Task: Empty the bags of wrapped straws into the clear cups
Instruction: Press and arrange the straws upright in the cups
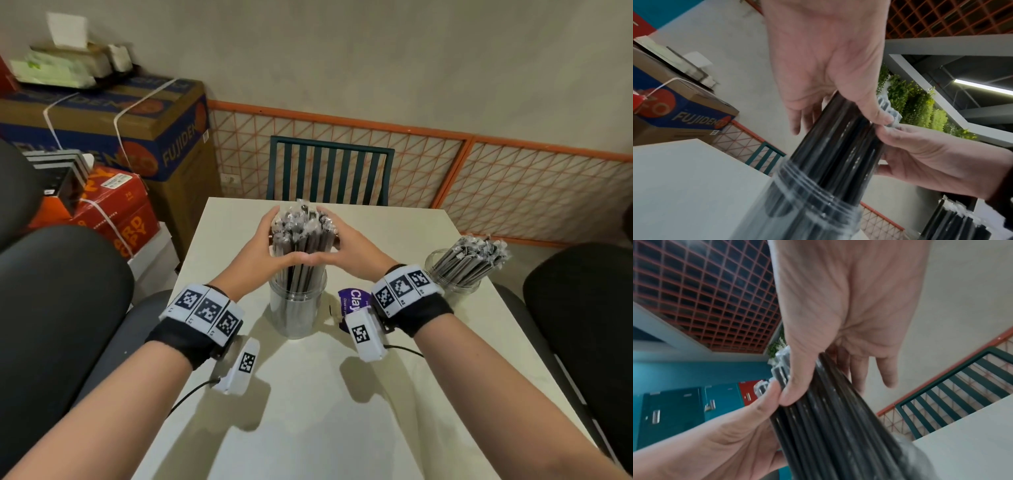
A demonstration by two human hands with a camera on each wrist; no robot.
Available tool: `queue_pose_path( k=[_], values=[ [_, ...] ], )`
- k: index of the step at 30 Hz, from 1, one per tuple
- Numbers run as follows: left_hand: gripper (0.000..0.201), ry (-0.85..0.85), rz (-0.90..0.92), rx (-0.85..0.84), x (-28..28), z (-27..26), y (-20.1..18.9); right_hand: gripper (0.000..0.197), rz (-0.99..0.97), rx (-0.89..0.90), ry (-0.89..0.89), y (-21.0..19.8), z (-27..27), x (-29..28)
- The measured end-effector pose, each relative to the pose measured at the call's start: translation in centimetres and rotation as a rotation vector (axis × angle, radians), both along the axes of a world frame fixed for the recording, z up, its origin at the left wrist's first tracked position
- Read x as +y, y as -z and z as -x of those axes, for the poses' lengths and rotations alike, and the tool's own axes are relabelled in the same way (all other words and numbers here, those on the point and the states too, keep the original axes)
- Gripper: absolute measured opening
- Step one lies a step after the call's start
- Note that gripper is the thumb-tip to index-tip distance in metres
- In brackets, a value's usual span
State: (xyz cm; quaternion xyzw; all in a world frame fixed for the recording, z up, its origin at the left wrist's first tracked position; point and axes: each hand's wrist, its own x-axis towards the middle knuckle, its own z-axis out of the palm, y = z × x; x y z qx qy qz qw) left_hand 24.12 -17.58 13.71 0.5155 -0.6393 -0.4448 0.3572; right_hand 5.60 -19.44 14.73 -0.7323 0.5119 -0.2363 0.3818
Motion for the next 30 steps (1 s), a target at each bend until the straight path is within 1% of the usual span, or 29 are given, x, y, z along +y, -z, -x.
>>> queue_pose_path(
  k=[2, 3, 5, 6, 8, 11, 13, 15, 16, 18, 20, 21, 23, 26, 28, 30],
  values=[
    [0.103, -0.02, -0.045, -0.055, 0.0, -0.5, 0.9, 0.111, -0.088, 0.114, -0.031, 0.7, 0.5, 0.3],
    [0.105, -0.02, -0.065, -0.074, 0.2, -0.6, 1.3, 0.115, -0.126, 0.143, -0.033, 1.4, 0.6, 0.4],
    [0.105, 0.006, -0.084, -0.069, 0.6, -0.6, 2.1, 0.123, -0.162, 0.125, -0.021, 2.7, 0.7, 0.8],
    [0.103, 0.024, -0.08, -0.046, 0.8, -0.4, 2.3, 0.124, -0.169, 0.098, -0.019, 3.2, 0.5, 1.0],
    [0.092, 0.045, -0.069, -0.008, 1.1, 0.1, 2.3, 0.112, -0.152, 0.043, 0.002, 3.6, -0.2, 1.2],
    [0.075, 0.005, -0.026, -0.028, 0.7, 0.4, 1.7, 0.086, -0.056, 0.002, 0.066, 3.1, -1.3, 1.4],
    [0.07, 0.003, 0.0, -0.036, 0.4, 0.2, 1.1, 0.079, 0.004, -0.027, 0.077, 2.2, -1.5, 1.2],
    [0.073, 0.041, -0.005, -0.057, 0.2, -0.3, 0.6, 0.08, 0.033, -0.026, 0.045, 1.2, -1.3, 1.0],
    [0.076, 0.071, -0.013, -0.075, 0.2, -0.7, 0.5, 0.085, 0.023, 0.0, 0.012, 0.8, -1.1, 0.8],
    [0.083, 0.107, -0.06, -0.113, 0.1, -1.3, 0.7, 0.101, -0.028, 0.107, -0.047, 0.7, -0.5, 0.7],
    [0.089, 0.067, -0.126, -0.15, 0.3, -1.7, 1.3, 0.112, -0.104, 0.203, -0.058, 1.3, 0.0, 0.6],
    [0.09, 0.037, -0.14, -0.146, 0.6, -1.7, 1.6, 0.114, -0.127, 0.201, -0.062, 1.7, 0.2, 0.5],
    [0.091, 0.002, -0.124, -0.099, 1.3, -1.1, 2.2, 0.115, -0.145, 0.164, -0.074, 2.5, 0.4, 0.4],
    [0.11, -0.004, -0.067, -0.032, 2.3, 0.5, 2.8, 0.113, -0.144, 0.137, -0.07, 3.1, 0.2, 0.3],
    [0.108, -0.059, -0.059, -0.002, 2.2, 1.3, 3.0, 0.11, -0.139, 0.108, -0.047, 3.3, -0.1, 0.3],
    [0.106, -0.094, -0.051, 0.017, 1.6, 1.6, 3.1, 0.102, -0.128, 0.092, -0.029, 3.4, -0.4, 0.3]
  ],
)
